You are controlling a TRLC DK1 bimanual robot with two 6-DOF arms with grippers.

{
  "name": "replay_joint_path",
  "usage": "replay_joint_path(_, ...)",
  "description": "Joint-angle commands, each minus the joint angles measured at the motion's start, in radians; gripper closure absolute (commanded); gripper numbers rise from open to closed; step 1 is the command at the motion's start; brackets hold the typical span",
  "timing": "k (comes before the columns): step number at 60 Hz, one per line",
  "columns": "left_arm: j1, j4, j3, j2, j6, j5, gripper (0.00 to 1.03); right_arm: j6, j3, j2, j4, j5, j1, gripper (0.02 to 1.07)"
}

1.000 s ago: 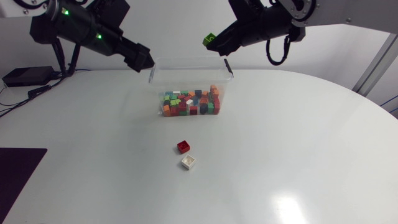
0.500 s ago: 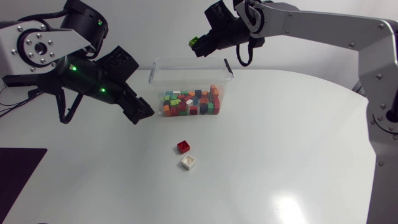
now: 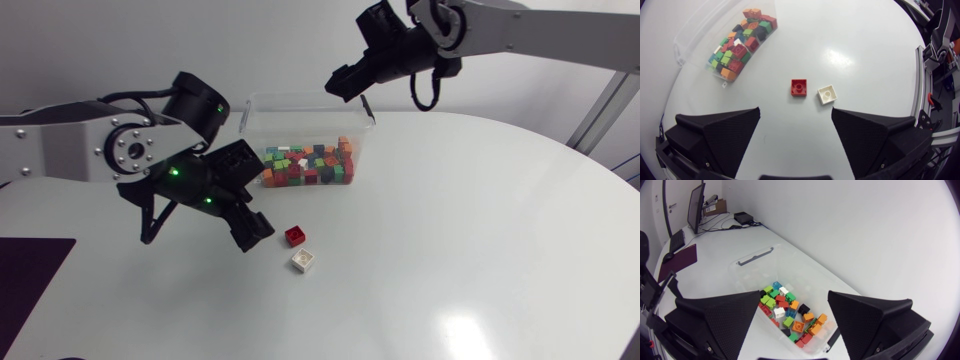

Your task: Place the duplo bricks in the container

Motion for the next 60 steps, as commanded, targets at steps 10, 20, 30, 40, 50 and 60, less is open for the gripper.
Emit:
replay_joint_path(10,-0.025,0.054,0.023,0.152,0.017,-0.02,0.04,-0.058,-0.317,-0.292,-0.005,-0.069,-0.002,0.06)
replay_joint_path(20,0.0,0.088,0.072,0.259,0.041,-0.019,0.05,-0.084,-0.519,-0.441,-0.022,-0.095,0.001,0.06)
replay_joint_path(30,0.001,0.132,0.091,0.329,0.048,-0.014,0.06,-0.107,-0.662,-0.524,-0.042,-0.106,0.005,0.06)
replay_joint_path(40,-0.005,0.166,0.117,0.386,0.049,-0.005,0.07,-0.123,-0.748,-0.579,-0.068,-0.104,0.035,0.06)
replay_joint_path(50,-0.007,0.183,0.155,0.435,0.048,0.004,0.1,-0.129,-0.8,-0.614,-0.107,-0.098,0.079,0.06)
replay_joint_path(60,-0.014,0.186,0.186,0.48,0.048,0.024,0.12,-0.126,-0.846,-0.631,-0.128,-0.07,0.124,0.06)
